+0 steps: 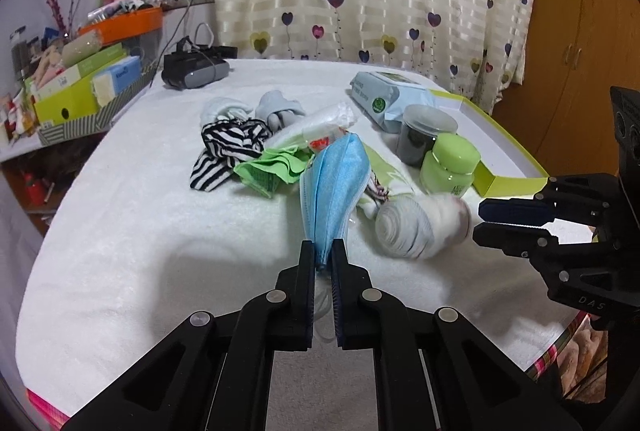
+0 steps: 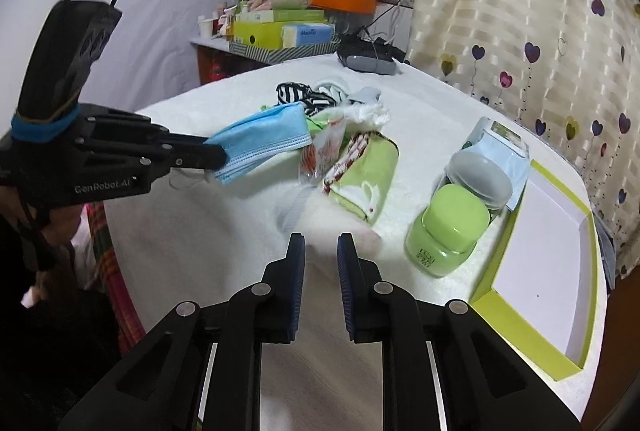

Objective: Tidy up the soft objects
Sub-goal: 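Lift the blue mask with the left tool while the right tool regrasps the white sock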

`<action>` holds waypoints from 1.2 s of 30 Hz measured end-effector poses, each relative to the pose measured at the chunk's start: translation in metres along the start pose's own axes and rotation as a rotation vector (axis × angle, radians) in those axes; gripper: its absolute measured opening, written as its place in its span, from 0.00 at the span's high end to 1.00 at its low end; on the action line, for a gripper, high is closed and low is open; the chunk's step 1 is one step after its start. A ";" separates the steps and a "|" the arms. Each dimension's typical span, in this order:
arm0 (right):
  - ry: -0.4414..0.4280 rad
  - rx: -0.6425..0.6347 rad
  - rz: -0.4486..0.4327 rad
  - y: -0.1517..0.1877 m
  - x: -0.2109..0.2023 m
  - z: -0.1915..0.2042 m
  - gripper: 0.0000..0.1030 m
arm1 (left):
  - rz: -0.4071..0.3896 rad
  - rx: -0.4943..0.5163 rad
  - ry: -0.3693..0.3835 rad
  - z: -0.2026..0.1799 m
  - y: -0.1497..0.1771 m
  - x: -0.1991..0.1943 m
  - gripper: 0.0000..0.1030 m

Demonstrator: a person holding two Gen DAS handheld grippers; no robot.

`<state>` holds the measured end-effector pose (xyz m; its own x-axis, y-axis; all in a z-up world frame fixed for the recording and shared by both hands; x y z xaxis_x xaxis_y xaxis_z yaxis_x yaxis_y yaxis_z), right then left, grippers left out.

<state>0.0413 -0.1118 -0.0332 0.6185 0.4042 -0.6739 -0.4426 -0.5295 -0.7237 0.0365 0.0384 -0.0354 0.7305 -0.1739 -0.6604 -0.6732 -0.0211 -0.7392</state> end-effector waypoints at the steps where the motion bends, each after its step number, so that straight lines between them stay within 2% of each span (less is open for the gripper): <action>1: -0.001 -0.009 -0.006 0.000 0.000 0.001 0.73 | 0.005 -0.004 0.000 0.001 0.000 0.001 0.93; 2: -0.001 -0.023 -0.017 0.000 -0.001 0.001 0.57 | 0.011 -0.007 0.000 0.001 0.001 0.002 0.93; 3: 0.002 -0.044 -0.027 -0.002 0.000 0.002 0.46 | 0.016 -0.008 -0.003 0.002 0.002 0.004 0.93; 7: -0.001 -0.147 -0.037 -0.011 0.007 0.004 0.45 | 0.029 -0.009 0.002 0.002 0.005 0.009 0.93; 11: 0.018 -0.263 0.028 -0.012 0.032 0.011 0.45 | 0.041 -0.015 0.005 0.002 0.006 0.014 0.93; 14: 0.068 -0.302 0.087 -0.006 0.049 0.012 0.45 | 0.051 -0.020 0.003 0.003 0.009 0.018 0.93; 20: 0.058 -0.224 0.048 -0.007 0.035 0.007 0.62 | 0.039 -0.032 0.004 0.002 0.008 0.017 0.93; 31: 0.045 -0.110 -0.041 -0.009 0.001 0.007 0.70 | -0.032 -0.015 0.001 -0.013 -0.003 -0.014 0.93; 32: 0.049 -0.101 -0.051 -0.009 -0.003 0.006 0.75 | -0.036 -0.014 0.001 -0.014 -0.003 -0.017 0.93; 33: 0.050 -0.095 -0.058 -0.010 -0.006 0.005 1.00 | -0.040 -0.013 0.000 -0.015 -0.004 -0.019 0.93; 36: 0.035 -0.090 -0.061 -0.010 -0.012 0.003 1.00 | -0.048 -0.013 -0.002 -0.016 -0.005 -0.022 0.93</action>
<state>0.0362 -0.1095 -0.0180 0.6652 0.4123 -0.6226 -0.3443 -0.5705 -0.7456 0.0220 0.0268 -0.0152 0.7619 -0.1707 -0.6247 -0.6391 -0.0423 -0.7679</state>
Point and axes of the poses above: each gripper's, at about its wrist camera, not at the fingertips, and x roughly the way its jaws point, z to its left, y to its underside, the point moved 5 cm from there along x, roughly the way its jaws point, and after that the axes turned 4 degrees about -x, right-handed, at the moved point
